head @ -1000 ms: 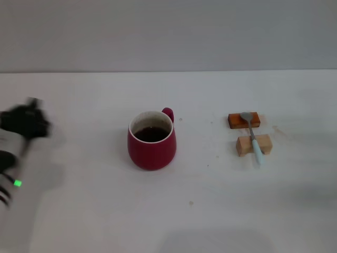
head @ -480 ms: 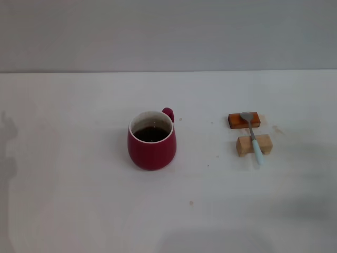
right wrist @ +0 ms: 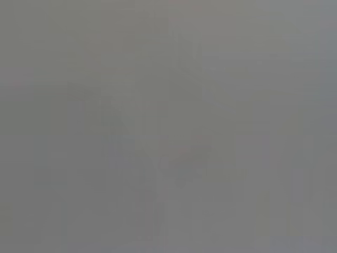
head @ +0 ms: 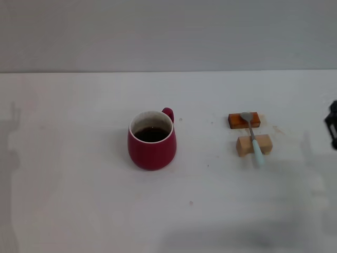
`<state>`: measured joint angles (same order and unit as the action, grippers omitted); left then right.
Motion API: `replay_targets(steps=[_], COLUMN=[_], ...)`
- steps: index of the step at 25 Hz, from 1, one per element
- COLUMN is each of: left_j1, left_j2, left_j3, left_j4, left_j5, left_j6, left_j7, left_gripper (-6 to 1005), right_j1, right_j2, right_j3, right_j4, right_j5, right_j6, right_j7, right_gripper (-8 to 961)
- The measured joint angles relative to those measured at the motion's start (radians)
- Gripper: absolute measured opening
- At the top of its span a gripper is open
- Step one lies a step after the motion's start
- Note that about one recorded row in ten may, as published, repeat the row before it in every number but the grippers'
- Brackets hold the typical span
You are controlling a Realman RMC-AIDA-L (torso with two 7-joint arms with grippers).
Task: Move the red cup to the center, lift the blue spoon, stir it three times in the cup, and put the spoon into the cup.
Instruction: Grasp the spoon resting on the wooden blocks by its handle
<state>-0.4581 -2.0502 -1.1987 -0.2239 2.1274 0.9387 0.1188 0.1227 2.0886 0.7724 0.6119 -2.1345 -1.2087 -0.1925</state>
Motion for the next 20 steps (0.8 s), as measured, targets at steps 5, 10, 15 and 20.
replay_targets(steps=[5, 10, 15, 20], left_j1=[-0.008, -0.009, -0.011, -0.012], left_j2=[0.006, 0.015, 0.025, 0.029], left_j3=[-0.009, -0.01, -0.009, -0.002], left_j4=[0.008, 0.01, 0.017, 0.019], left_j5=[0.0, 0.0, 0.001, 0.005], left_j6=[0.008, 0.01, 0.022, 0.024], left_j7=[0.0, 0.0, 0.0, -0.001], left_gripper=[815, 820, 825, 825], right_j1=[-0.017, -0.004, 0.011, 0.02], right_j2=[-0.001, -0.001, 0.001, 0.003], right_j3=[-0.121, -0.233, -0.317, -0.348], right_j4=[0.055, 0.076, 0.079, 0.081], right_j5=[0.085, 0.195, 0.21, 0.212], right_j6=[0.004, -0.002, 0.007, 0.04], right_j7=[-0.047, -0.068, -0.071, -0.073], right_gripper=[758, 757, 758, 758])
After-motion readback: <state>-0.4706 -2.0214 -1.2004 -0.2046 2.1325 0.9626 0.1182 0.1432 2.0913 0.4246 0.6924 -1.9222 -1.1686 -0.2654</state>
